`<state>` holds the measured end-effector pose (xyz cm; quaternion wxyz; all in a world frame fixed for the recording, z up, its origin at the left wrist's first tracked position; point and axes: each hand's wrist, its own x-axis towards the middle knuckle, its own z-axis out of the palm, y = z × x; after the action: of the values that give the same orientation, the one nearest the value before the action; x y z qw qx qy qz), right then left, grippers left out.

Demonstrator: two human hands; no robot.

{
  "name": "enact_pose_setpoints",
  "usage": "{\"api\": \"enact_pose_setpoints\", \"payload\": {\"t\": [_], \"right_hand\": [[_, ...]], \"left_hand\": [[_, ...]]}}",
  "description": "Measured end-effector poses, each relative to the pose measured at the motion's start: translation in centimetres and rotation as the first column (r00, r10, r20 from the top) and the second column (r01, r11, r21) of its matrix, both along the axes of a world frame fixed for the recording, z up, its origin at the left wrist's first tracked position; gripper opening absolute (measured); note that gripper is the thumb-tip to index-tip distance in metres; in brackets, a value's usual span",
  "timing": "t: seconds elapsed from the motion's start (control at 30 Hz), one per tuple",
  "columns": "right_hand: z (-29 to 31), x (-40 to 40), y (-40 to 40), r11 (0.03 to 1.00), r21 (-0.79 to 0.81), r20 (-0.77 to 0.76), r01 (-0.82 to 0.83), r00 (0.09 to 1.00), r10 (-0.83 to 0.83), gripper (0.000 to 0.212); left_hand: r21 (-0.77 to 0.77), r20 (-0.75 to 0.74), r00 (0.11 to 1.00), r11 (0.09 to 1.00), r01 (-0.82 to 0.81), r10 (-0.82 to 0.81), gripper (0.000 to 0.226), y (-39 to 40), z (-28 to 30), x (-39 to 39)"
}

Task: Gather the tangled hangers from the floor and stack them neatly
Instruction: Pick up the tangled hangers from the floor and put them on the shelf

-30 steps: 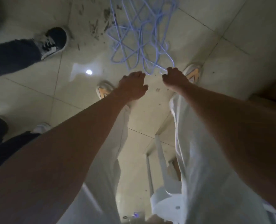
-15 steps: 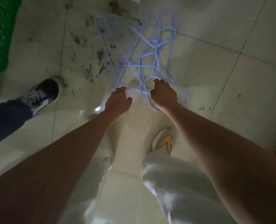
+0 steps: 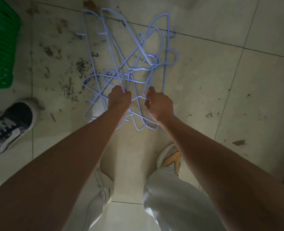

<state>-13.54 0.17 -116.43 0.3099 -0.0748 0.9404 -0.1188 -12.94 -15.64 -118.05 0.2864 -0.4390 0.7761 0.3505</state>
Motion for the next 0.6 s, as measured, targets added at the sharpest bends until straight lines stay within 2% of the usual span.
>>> {"api": "enact_pose_setpoints", "payload": {"t": [0.07, 0.13, 0.2, 0.23, 0.3, 0.37, 0.43, 0.5, 0.6], "right_hand": [[0.5, 0.9, -0.3, 0.975, -0.106, 0.041, 0.197, 0.98, -0.194, 0.036], [1.2, 1.4, -0.7, 0.897, -0.181, 0.148, 0.404, 0.913, -0.381, 0.045], [2.2, 1.6, -1.1, 0.824, -0.211, 0.293, 0.525, 0.839, -0.459, 0.047], [2.9, 1.7, -1.3, 0.814, -0.205, 0.331, 0.544, 0.821, -0.466, 0.04], [4.6, 1.8, -1.6, 0.85, -0.197, 0.274, 0.488, 0.86, -0.431, 0.026], [6.8, 1.7, -2.2, 0.875, -0.217, 0.169, 0.432, 0.9, -0.402, 0.024], [8.9, 1.4, -2.9, 0.839, -0.315, 0.083, 0.443, 0.894, -0.441, 0.027], [10.5, 0.9, -3.7, 0.743, -0.401, 0.051, 0.536, 0.823, -0.566, 0.024], [11.5, 0.6, -4.3, 0.563, -0.465, 0.062, 0.684, 0.659, -0.75, 0.019]], "left_hand": [[0.014, -0.048, 0.999, 1.0, -0.012, 0.013, 0.023, -0.7, 0.5, 0.9], [0.043, -0.143, 0.983, 0.993, -0.112, 0.117, 0.014, -0.9, 1.7, 1.6], [0.17, -0.268, 0.921, 0.955, -0.243, 0.282, 0.018, -0.8, 3.4, 2.2], [0.202, -0.325, 0.897, 0.948, -0.245, 0.3, 0.019, -0.7, 4.4, 2.6], [0.157, -0.412, 0.886, 0.974, -0.162, 0.214, 0.02, -0.7, 6.8, 3.5], [0.059, -0.469, 0.877, 0.995, -0.083, 0.101, 0.021, -1.0, 9.3, 4.2], [-0.045, -0.504, 0.863, 0.997, -0.057, 0.026, 0.023, -1.4, 11.2, 4.7], [-0.086, -0.507, 0.862, 0.995, -0.06, 0.008, 0.026, -1.7, 12.7, 4.9], [-0.02, -0.515, 0.856, 0.998, -0.058, 0.04, 0.029, -2.4, 13.4, 5.8]]}}
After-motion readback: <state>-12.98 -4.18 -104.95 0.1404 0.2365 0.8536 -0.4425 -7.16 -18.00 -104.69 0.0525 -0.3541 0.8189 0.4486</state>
